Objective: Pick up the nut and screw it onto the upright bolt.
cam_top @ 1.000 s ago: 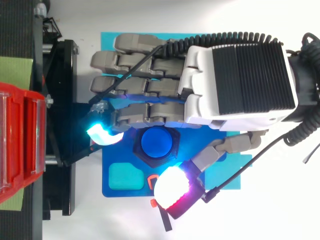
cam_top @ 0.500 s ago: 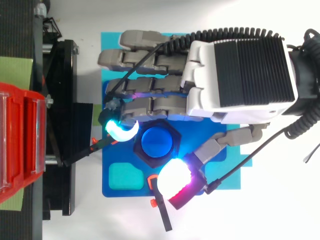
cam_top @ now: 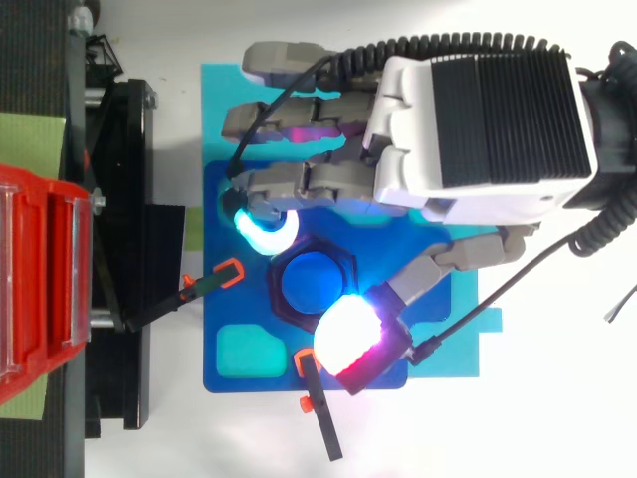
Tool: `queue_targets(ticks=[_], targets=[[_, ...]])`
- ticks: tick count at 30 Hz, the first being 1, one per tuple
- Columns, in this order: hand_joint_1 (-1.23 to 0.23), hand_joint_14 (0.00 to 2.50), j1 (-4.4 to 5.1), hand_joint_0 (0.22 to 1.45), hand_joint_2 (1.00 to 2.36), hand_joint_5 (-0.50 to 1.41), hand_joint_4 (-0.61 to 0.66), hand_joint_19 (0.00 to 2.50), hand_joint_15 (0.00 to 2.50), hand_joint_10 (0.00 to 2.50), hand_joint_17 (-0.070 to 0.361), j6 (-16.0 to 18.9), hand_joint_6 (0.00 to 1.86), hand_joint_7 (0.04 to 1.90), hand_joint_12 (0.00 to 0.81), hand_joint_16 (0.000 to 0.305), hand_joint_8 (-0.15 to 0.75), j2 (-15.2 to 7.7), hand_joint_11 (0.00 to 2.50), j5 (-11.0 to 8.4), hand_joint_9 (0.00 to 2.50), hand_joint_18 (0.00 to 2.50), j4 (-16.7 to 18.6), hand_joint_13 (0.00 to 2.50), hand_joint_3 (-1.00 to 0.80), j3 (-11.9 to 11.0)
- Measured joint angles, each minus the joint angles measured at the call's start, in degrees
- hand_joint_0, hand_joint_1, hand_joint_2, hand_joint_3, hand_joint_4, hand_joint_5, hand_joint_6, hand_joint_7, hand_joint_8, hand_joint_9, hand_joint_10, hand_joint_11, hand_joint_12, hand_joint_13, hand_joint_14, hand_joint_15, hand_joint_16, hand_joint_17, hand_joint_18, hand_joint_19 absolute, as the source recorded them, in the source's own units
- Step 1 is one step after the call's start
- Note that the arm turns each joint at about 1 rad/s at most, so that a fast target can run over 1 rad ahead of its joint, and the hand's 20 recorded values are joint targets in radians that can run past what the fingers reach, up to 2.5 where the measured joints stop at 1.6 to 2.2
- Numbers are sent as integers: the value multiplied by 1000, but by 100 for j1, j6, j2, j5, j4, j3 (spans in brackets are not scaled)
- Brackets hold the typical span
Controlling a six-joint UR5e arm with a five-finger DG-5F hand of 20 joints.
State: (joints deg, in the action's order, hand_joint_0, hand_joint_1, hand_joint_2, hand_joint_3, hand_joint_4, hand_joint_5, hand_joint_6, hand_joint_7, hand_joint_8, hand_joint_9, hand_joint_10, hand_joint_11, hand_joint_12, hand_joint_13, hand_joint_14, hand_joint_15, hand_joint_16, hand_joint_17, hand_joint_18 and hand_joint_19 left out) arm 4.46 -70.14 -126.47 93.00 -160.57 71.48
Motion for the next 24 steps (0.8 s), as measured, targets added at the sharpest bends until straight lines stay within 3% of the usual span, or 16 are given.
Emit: queue_targets(ticks=[6,12,16,20,24], targets=[[-383,0,-107,486,1000,77,99,0,0,0,48,-6,501,1368,218,21,255,0,4,94,1374,375,13,745,-500,-1],[-402,0,-225,499,1000,101,44,23,0,6,28,-9,524,1369,141,13,214,1,155,211,1850,737,32,1051,-500,-1],[-403,0,-292,499,1000,103,21,95,0,11,21,-14,537,1361,132,9,265,5,294,290,2046,865,39,1217,-500,-5],[-382,0,-357,489,1000,60,82,57,14,10,35,-23,502,1351,177,16,295,7,263,384,1814,722,35,1131,-500,-45],[-366,0,-398,477,1000,-22,202,57,13,8,54,-28,505,1068,241,24,283,8,228,450,1532,566,15,916,-500,-130]])
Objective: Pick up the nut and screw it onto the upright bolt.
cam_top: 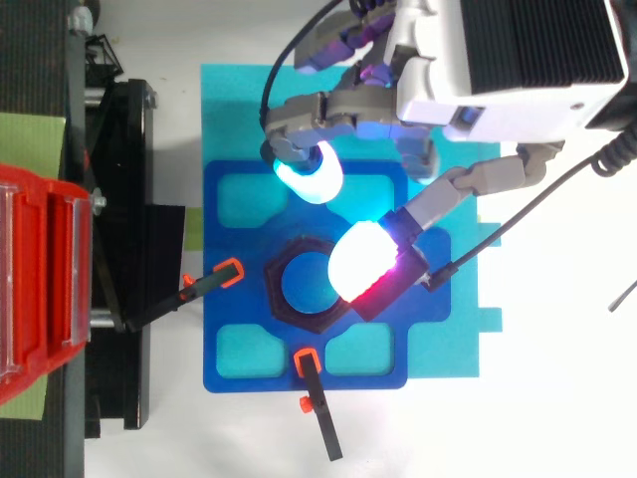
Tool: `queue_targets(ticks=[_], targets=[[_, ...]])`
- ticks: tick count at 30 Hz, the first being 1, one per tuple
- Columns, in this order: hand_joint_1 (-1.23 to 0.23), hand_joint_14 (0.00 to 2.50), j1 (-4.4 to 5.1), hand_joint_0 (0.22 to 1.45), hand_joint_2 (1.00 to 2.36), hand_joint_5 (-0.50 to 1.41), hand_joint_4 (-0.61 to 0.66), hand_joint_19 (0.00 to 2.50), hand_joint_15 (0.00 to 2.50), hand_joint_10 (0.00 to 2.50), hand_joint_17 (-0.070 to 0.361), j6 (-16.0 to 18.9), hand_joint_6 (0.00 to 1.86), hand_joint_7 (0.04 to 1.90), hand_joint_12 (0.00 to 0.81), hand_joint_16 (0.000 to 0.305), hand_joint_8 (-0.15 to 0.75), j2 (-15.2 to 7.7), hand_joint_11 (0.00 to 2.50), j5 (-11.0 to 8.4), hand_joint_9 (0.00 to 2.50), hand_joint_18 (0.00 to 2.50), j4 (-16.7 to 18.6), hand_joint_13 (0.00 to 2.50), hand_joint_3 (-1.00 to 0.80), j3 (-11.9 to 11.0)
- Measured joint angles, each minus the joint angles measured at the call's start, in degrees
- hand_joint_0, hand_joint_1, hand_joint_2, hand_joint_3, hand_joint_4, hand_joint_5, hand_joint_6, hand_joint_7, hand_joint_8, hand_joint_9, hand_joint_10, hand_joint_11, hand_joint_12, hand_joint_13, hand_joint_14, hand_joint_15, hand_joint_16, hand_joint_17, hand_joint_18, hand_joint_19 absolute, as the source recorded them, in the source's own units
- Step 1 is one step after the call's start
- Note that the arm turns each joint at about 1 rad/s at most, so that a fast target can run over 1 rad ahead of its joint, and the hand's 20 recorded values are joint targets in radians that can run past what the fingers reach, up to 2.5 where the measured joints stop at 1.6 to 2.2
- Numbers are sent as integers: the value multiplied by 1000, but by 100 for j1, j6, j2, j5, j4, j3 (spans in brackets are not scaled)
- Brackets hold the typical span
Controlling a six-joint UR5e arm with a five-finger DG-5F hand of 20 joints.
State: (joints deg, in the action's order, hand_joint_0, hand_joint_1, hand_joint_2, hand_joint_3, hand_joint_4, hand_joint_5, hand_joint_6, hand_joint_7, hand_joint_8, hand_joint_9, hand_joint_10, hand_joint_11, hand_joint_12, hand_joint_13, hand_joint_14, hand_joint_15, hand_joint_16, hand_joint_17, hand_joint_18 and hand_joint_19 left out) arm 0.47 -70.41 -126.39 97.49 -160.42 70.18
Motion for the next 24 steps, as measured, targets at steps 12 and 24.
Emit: queue_targets(ticks=[12,24], targets=[[-356,0,106,444,1000,-132,155,0,0,0,87,-137,501,611,303,39,223,-4,0,-14,763,35,-150,334,-500,-327],[-333,0,383,426,1000,-160,114,0,0,0,98,-141,501,557,319,44,195,-9,0,-264,491,0,-302,58,-500,-288]])
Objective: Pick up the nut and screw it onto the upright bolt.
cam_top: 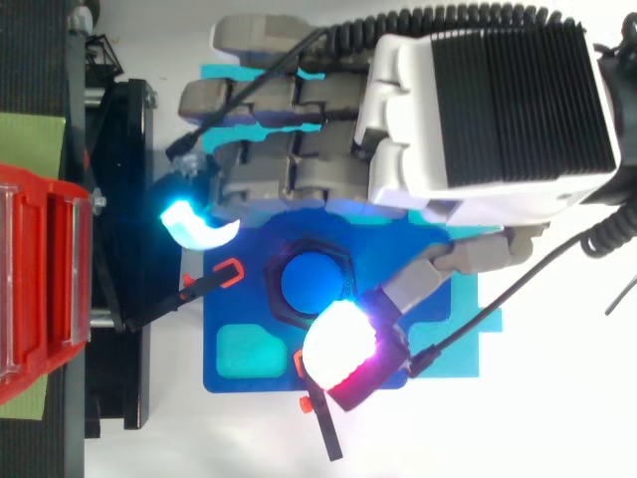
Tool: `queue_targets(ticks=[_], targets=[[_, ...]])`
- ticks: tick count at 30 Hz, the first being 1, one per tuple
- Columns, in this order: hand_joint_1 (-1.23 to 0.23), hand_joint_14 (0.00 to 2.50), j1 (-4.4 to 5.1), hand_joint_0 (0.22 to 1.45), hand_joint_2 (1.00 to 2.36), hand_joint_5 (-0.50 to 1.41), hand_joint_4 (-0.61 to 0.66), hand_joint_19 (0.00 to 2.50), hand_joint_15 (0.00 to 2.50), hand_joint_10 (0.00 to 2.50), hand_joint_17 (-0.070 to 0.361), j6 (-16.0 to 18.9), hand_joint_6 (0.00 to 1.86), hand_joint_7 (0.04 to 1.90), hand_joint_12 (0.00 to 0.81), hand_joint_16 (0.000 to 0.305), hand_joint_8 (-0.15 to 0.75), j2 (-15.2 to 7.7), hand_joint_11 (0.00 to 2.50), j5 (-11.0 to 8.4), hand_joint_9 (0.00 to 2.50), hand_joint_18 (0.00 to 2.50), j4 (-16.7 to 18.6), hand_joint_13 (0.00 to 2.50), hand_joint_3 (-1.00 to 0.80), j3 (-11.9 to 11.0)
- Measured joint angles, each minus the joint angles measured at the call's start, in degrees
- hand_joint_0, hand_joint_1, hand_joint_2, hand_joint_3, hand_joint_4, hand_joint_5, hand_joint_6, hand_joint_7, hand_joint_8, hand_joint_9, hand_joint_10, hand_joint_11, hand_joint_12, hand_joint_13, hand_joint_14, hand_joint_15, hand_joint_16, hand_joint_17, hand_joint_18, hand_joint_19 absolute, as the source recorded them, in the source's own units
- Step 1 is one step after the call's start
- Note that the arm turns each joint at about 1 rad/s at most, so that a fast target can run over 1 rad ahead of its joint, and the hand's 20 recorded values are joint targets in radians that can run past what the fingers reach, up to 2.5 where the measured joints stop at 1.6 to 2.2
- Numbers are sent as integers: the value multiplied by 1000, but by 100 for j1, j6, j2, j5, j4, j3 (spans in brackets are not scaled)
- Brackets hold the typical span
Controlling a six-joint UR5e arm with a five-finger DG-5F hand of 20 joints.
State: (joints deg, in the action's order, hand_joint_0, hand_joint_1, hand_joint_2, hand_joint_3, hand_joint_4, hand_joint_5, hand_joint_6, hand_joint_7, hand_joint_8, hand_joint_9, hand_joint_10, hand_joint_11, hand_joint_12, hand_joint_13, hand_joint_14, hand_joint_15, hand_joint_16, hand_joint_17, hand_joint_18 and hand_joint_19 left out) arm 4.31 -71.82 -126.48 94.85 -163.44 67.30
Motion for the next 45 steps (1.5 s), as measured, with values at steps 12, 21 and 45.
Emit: queue_targets(ticks=[12,21,45], targets=[[-308,0,183,413,1000,-196,85,0,0,0,106,115,500,538,329,47,186,0,0,-181,307,0,146,0,-500,243],[-327,0,209,423,1000,-142,168,0,0,0,91,161,502,652,302,40,213,0,0,-194,470,0,148,62,-500,248],[-356,0,189,447,1000,-82,235,0,0,0,72,199,504,892,271,32,257,-1,0,-173,786,0,395,326,-500,569]])
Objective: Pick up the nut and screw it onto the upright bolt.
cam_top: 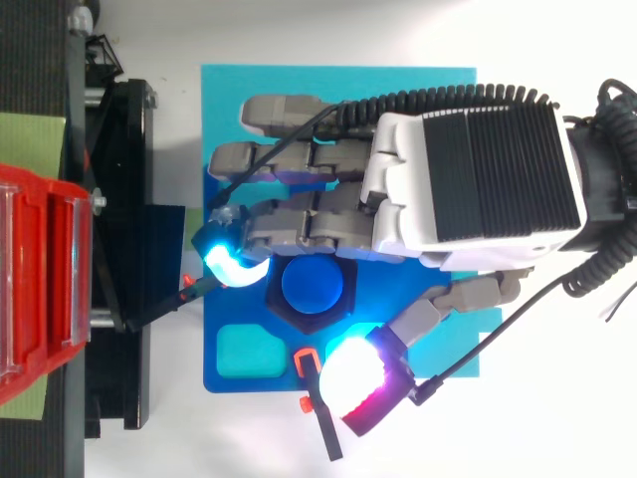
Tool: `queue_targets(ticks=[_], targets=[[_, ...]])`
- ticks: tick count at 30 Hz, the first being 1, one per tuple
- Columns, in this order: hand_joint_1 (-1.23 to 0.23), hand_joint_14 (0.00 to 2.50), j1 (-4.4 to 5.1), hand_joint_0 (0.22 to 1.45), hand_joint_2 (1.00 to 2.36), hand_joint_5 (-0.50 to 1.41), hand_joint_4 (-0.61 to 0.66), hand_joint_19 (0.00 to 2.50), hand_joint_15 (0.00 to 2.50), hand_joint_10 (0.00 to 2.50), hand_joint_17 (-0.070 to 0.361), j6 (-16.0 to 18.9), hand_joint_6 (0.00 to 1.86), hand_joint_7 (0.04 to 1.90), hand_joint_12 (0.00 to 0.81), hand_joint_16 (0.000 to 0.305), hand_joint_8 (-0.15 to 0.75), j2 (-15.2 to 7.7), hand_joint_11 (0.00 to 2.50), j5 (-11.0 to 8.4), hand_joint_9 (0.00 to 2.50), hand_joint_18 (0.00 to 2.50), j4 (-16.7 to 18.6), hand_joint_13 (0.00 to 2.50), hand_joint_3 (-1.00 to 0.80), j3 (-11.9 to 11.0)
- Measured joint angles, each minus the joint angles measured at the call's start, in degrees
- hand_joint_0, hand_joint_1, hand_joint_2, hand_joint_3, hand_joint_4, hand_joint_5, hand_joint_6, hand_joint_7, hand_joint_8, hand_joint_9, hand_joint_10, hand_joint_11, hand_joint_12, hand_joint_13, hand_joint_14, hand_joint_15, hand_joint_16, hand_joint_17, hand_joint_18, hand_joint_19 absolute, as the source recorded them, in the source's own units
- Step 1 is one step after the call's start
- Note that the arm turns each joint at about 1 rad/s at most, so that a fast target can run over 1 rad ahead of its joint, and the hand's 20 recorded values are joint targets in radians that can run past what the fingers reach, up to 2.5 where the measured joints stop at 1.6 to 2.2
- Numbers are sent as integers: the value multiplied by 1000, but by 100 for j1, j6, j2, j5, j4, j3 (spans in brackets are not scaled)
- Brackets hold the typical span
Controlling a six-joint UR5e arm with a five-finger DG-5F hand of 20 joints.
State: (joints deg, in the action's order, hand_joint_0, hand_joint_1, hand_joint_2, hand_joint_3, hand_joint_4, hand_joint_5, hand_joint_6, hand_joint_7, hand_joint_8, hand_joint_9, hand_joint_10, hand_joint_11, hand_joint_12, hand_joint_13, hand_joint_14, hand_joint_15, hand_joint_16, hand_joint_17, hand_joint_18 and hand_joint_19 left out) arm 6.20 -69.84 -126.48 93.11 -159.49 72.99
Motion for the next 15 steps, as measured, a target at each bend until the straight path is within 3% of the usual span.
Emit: queue_targets(ticks=[15], targets=[[-384,0,-123,478,1000,20,164,0,0,4,53,40,502,1433,234,23,288,1,94,32,1167,236,33,611,-500,8]])
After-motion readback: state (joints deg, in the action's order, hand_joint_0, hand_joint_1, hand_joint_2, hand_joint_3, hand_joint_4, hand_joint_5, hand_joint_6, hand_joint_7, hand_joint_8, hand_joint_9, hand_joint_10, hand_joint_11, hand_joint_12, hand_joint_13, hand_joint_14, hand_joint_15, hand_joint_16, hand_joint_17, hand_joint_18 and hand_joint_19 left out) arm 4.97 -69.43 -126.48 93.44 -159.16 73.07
